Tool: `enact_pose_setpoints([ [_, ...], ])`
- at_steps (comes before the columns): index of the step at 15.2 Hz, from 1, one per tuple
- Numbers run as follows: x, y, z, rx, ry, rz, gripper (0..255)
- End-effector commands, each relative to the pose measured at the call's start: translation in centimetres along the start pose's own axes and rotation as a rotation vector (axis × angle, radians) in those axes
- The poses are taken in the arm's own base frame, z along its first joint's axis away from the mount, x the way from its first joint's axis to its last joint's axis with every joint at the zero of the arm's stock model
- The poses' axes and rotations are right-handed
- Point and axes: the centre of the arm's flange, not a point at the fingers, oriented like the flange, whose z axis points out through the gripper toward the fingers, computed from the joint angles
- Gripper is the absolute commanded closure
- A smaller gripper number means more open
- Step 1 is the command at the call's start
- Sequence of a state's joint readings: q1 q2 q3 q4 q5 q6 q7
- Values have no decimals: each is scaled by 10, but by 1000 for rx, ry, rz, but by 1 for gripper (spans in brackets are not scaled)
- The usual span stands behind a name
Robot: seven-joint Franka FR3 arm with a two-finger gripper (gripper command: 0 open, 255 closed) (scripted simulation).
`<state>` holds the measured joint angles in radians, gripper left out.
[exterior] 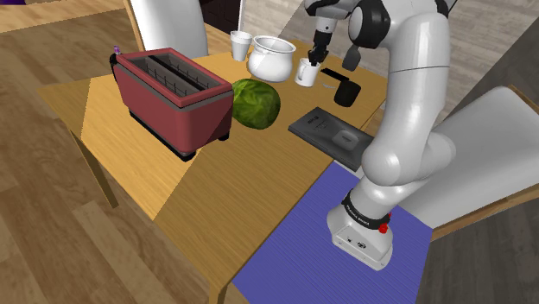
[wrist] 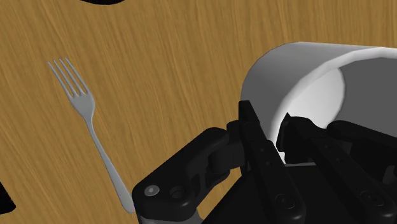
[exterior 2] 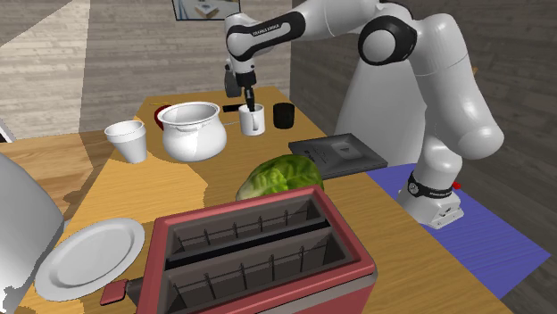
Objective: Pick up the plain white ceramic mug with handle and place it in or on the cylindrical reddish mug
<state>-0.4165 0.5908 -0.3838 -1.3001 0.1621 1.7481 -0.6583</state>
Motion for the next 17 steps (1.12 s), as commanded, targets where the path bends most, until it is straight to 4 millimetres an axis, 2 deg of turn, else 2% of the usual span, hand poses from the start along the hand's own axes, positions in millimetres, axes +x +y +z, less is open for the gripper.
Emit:
enact_pose_setpoints([
  [1,-1,0,-11,0,0,0,255],
  [17,-11,-2,-95,0,0,0,255],
])
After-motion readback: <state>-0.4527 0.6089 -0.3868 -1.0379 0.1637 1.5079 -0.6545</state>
